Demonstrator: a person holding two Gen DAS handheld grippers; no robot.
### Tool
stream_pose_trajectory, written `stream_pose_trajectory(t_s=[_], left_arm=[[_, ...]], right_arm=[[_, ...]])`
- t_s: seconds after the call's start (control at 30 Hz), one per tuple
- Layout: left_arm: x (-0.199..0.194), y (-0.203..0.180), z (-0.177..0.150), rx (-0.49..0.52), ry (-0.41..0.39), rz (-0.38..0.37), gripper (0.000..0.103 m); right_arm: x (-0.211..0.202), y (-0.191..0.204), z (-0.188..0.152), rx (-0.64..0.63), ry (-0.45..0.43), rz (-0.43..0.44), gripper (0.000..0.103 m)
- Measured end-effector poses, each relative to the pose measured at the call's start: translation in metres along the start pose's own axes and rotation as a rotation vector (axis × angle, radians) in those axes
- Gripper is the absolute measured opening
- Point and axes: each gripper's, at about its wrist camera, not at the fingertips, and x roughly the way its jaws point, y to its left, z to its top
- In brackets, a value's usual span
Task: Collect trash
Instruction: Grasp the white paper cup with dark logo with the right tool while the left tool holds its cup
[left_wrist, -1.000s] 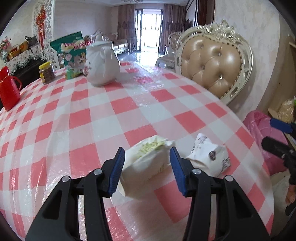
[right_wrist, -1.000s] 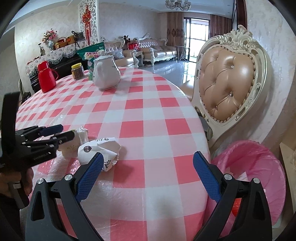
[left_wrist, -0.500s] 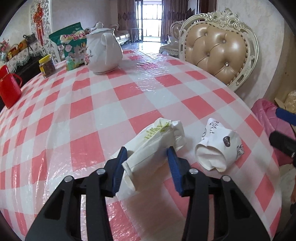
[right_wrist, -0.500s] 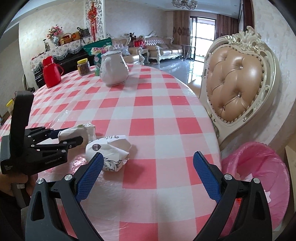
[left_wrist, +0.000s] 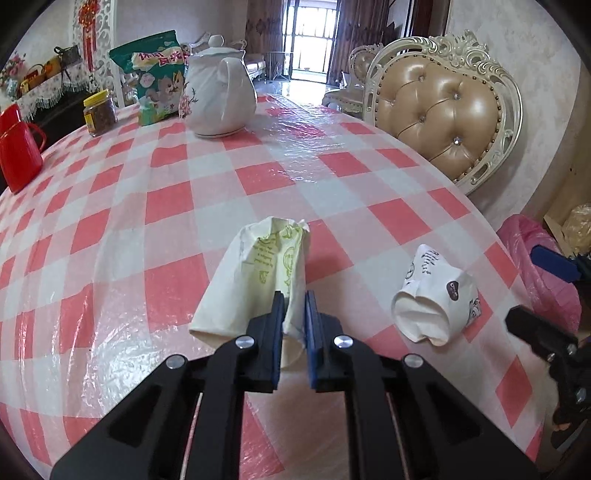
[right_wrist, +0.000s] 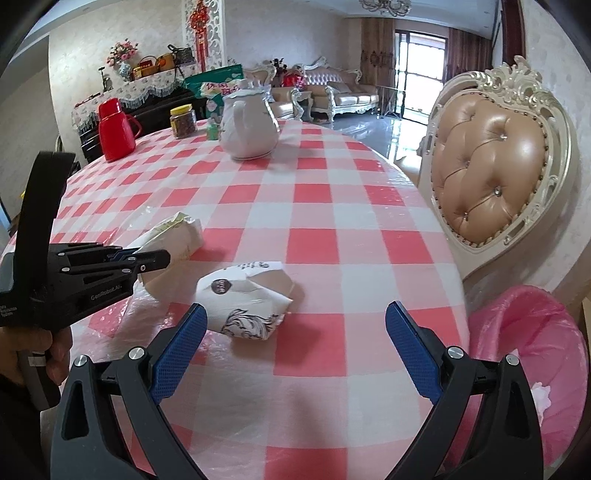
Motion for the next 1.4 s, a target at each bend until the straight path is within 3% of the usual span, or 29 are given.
stream_pose_trajectory(t_s=[0.13,0.33,0.6,0.9,1.4], left_arm=[[0.001,0.003,0.0,-0.003,0.001,0.005,0.014],[-0.006,0.008,0.001,-0.01,-0.02,0.001,0.037],[-0.007,0.025,0.001,-0.078,-0.035,-0.007,0.053],[0.006,0.038,-0.004,-0.15,0.009,-0.024,0.052],[-0.002,0.038,-0.003,-0.161,-0.013,-0.02,0.046]], right_arm=[[0.01,0.006,0.001,-0.004,0.014,0.012,0.091],[0.025,0.011,0.002,-0.006,0.036,0.013,0.091],[0.042,0.017,0.001,-0.008,0.061,0.017,0.091],[0.044,0.021,0.005,-0.007,0.055,0.025,0.091],[0.058,0.028,0.009,-0.005,0.081,0.006,0.091]])
